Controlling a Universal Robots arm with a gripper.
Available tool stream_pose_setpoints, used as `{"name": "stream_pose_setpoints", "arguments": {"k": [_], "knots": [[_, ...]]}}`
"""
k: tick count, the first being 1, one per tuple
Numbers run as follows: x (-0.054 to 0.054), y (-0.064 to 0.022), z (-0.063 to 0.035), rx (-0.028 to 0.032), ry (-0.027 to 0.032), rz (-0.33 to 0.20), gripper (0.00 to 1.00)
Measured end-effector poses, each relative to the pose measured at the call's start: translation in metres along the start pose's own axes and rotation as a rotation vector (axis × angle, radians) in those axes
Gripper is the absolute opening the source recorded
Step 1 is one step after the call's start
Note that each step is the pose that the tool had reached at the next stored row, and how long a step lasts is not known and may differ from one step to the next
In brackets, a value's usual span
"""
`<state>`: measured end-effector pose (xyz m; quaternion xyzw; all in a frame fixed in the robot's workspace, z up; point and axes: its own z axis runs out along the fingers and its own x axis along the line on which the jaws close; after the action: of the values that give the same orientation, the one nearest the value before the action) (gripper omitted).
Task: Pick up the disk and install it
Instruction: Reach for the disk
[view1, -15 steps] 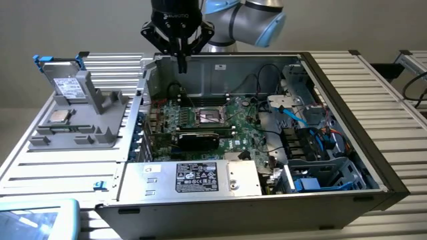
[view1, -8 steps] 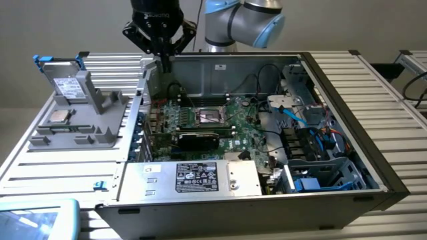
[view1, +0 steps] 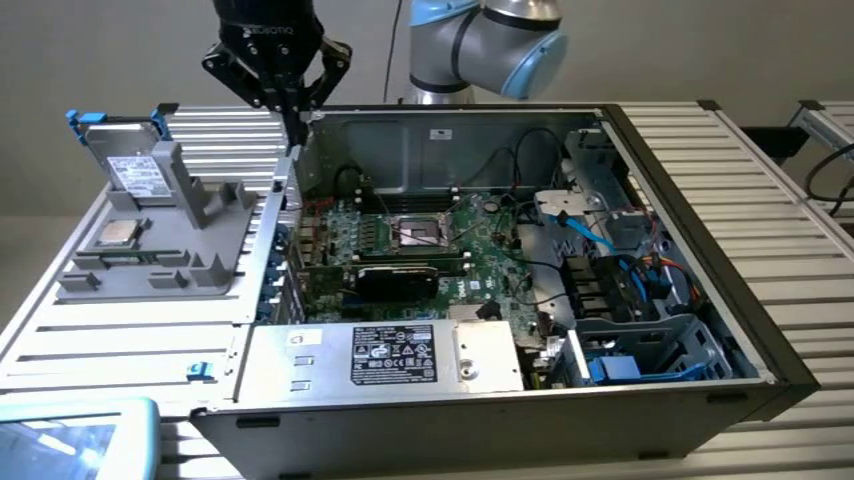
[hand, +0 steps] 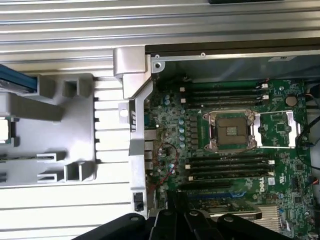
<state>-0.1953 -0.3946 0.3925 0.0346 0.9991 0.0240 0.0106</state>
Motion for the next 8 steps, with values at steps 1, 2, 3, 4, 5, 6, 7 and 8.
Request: {"name": "stream_pose_setpoints", "arguments": {"k": [1, 2, 3, 4, 5, 6, 7, 8], "knots": [[0.005, -0.0001, 0.0000, 0.0000, 0.0000, 0.000, 0.11], [0.009, -0.0003, -0.0001, 0.0001, 0.0000, 0.000, 0.11], [0.014, -0.0004, 0.0000, 0.0001, 0.0000, 0.000, 0.11], [0.018, -0.0005, 0.0000, 0.0000, 0.0000, 0.000, 0.11], [0.023, -0.0007, 0.0000, 0.0001, 0.0000, 0.000, 0.11], [0.028, -0.0008, 0.0000, 0.0000, 0.0000, 0.000, 0.11], [0.032, -0.0009, -0.0001, 0.0001, 0.0001, 0.000, 0.11], [0.037, -0.0009, -0.0002, 0.0000, 0.0001, 0.000, 0.11]]}}
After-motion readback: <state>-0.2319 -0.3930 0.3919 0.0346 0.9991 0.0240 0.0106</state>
